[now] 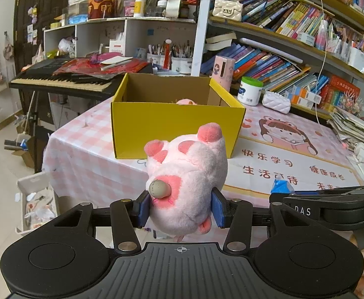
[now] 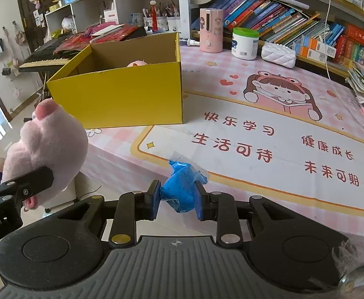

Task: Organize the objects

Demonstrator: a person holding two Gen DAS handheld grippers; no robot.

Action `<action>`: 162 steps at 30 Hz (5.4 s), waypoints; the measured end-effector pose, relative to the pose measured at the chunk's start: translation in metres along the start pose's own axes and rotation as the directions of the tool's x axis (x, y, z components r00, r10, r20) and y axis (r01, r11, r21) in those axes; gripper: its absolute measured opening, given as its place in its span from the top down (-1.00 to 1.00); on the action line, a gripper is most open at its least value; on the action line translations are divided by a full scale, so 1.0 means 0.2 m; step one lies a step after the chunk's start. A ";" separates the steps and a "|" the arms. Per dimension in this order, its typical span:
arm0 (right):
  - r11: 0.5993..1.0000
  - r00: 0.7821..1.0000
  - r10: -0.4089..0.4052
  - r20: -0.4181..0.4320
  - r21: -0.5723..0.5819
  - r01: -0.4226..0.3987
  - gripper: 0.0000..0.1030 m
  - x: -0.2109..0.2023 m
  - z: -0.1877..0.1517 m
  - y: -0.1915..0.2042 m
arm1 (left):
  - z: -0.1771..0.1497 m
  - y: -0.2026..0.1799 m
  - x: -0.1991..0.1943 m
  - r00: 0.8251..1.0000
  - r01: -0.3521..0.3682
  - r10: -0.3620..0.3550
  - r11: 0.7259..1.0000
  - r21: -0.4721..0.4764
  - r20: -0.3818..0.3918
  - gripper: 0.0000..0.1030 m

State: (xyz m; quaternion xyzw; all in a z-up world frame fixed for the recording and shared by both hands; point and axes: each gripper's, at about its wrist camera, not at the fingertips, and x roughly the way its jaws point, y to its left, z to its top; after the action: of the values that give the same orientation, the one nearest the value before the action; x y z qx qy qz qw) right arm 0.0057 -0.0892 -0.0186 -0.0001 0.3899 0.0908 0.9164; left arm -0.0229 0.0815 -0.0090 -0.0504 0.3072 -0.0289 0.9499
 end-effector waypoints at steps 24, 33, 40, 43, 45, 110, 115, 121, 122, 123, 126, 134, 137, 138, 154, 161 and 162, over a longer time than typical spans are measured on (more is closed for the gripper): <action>0.998 0.997 0.043 0.063 -0.052 -0.040 0.50 0.03 0.16 0.17 | 0.19 0.17 -0.06 0.991 -0.049 0.060 0.995 -0.088 0.118 0.09; 0.997 0.985 0.072 0.157 -0.048 -0.066 0.50 0.11 0.46 0.19 | 0.40 0.18 0.07 0.982 -0.067 0.080 0.995 -0.080 0.174 0.09; 0.995 0.974 0.087 0.210 -0.059 -0.077 0.50 0.24 0.70 0.17 | 0.56 0.15 0.24 0.975 -0.089 0.099 0.994 -0.060 0.200 0.09; 0.995 0.972 0.091 0.218 -0.068 -0.078 0.50 0.29 0.79 0.16 | 0.60 0.13 0.34 0.976 -0.104 0.112 0.993 -0.049 0.189 0.09; 0.994 0.971 0.097 0.217 -0.077 -0.082 0.50 0.33 0.83 0.14 | 0.63 0.12 0.41 0.976 -0.119 0.124 0.992 -0.040 0.179 0.09; 0.992 0.958 -0.072 0.276 -0.085 0.099 -0.76 0.39 0.78 0.06 | 0.58 0.10 0.35 0.932 -0.276 0.294 0.955 -0.112 0.211 -0.90; 0.985 0.956 -0.142 0.255 -0.057 0.162 -0.77 0.31 0.63 0.05 | 0.48 0.07 0.29 0.937 -0.293 0.303 0.953 -0.081 0.174 -0.90; 0.969 0.951 -0.223 0.213 -0.057 0.240 -0.90 0.21 0.42 0.07 | 0.35 0.01 0.21 0.941 -0.308 0.311 0.951 -0.038 0.137 -0.91; 0.965 0.949 -0.241 0.204 -0.058 0.257 -0.93 0.20 0.38 0.08 | 0.33 0.00 0.19 0.941 -0.311 0.313 0.950 -0.031 0.132 -0.91; 0.961 0.946 -0.255 0.199 -0.057 0.271 -0.95 0.18 0.35 0.09 | 0.31 -0.02 0.18 0.941 -0.314 0.315 0.949 -0.022 0.127 -0.92; 0.952 0.939 -0.290 0.187 -0.045 0.303 -1.00 0.13 0.27 0.10 | 0.25 -0.07 0.14 0.942 -0.318 0.314 0.948 0.009 0.121 -0.93; 0.936 0.925 -0.344 0.161 -0.020 0.351 -1.00 0.01 0.08 0.08 | 0.15 -0.17 0.04 0.955 -0.279 0.267 0.957 0.085 0.125 -0.94; 0.928 0.918 -0.368 0.145 -0.005 0.373 -1.00 -0.03 0.03 0.05 | 0.12 -0.19 0.02 0.960 -0.264 0.253 0.960 0.092 0.118 -0.94; 0.925 0.916 -0.377 0.138 0.003 0.381 -1.00 -0.04 0.01 0.04 | 0.11 -0.20 0.01 0.962 -0.257 0.246 0.961 0.097 0.118 -0.94; 0.895 0.888 -0.446 0.111 0.047 0.444 -1.00 -0.10 -0.04 -0.05 | 0.11 -0.27 0.01 0.971 -0.222 0.208 0.967 0.124 0.114 -0.94; 0.878 0.873 -0.477 0.104 0.095 0.469 -1.00 -0.13 -0.03 -0.13 | 0.11 -0.35 0.04 0.979 -0.194 0.180 0.968 0.161 0.098 -0.94; 0.876 0.871 -0.480 0.105 0.100 0.471 -1.00 -0.14 -0.04 -0.14 | 0.11 -0.36 0.04 0.979 -0.191 0.176 0.968 0.163 0.100 -0.94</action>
State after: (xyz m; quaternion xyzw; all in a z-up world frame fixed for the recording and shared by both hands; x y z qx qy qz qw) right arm -0.0143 -0.1220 -0.0057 -0.0577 0.3218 -0.1518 0.9328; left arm -0.0055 0.0110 0.0120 0.0593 0.2664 0.0348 0.9614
